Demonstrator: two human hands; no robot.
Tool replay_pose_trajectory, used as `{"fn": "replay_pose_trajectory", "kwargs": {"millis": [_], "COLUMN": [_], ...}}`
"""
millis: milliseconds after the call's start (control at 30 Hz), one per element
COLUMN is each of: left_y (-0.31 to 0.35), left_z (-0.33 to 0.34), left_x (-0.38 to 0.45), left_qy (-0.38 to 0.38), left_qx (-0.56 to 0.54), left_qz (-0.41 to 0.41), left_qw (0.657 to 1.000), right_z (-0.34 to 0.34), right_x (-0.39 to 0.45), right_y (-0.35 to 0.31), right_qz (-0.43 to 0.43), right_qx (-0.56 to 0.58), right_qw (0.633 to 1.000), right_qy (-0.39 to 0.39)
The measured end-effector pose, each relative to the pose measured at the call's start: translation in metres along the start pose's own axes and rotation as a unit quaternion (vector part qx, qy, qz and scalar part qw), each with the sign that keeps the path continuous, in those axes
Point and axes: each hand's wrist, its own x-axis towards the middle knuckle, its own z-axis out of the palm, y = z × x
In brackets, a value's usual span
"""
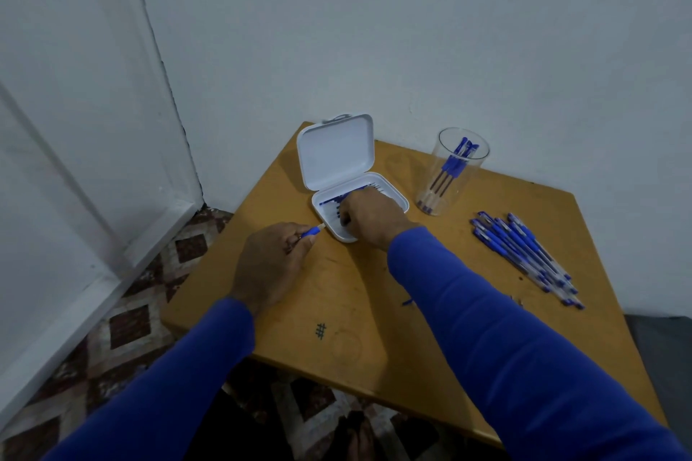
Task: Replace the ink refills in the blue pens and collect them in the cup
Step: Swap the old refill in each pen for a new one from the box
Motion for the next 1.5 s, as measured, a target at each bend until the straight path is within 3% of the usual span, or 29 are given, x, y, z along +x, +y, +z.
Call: {"fn": "replay_pose_trajectory", "kwargs": {"millis": [233,567,833,967,1100,1300,1500], "left_y": [-0.001,0.001,0.005,0.008,0.019,0.046,0.074], "left_z": [0.001,-0.001,0.0,0.001,0.008,0.031,0.052], "left_x": [0.001,0.0,0.0,-0.005,-0.017,-0.037,-0.05], "left_qy": [0.002,-0.002,-0.007,-0.01,-0.024,-0.042,-0.084], "left_qx": [0.002,0.002,0.007,0.004,-0.013,-0.079,-0.097], "left_qz": [-0.005,-0.002,-0.001,0.002,0.037,0.066,0.051], "left_qw": [1.0,1.0,1.0,1.0,0.999,0.994,0.99], "right_z": [-0.004,-0.009,-0.02,-0.031,-0.031,-0.017,0.006], "right_x": [0.002,0.001,-0.018,-0.041,-0.075,-0.133,-0.171], "right_y": [0.003,0.008,0.015,0.017,0.026,0.041,0.054], "right_qz": [-0.042,-0.083,-0.087,-0.095,-0.047,0.026,0.09], "right_qx": [-0.027,-0.023,0.054,0.173,0.335,0.562,0.631], "right_qw": [0.998,0.995,0.995,0.98,0.94,0.825,0.753], "right_qy": [-0.048,-0.055,0.011,0.027,0.035,0.048,0.164]}}
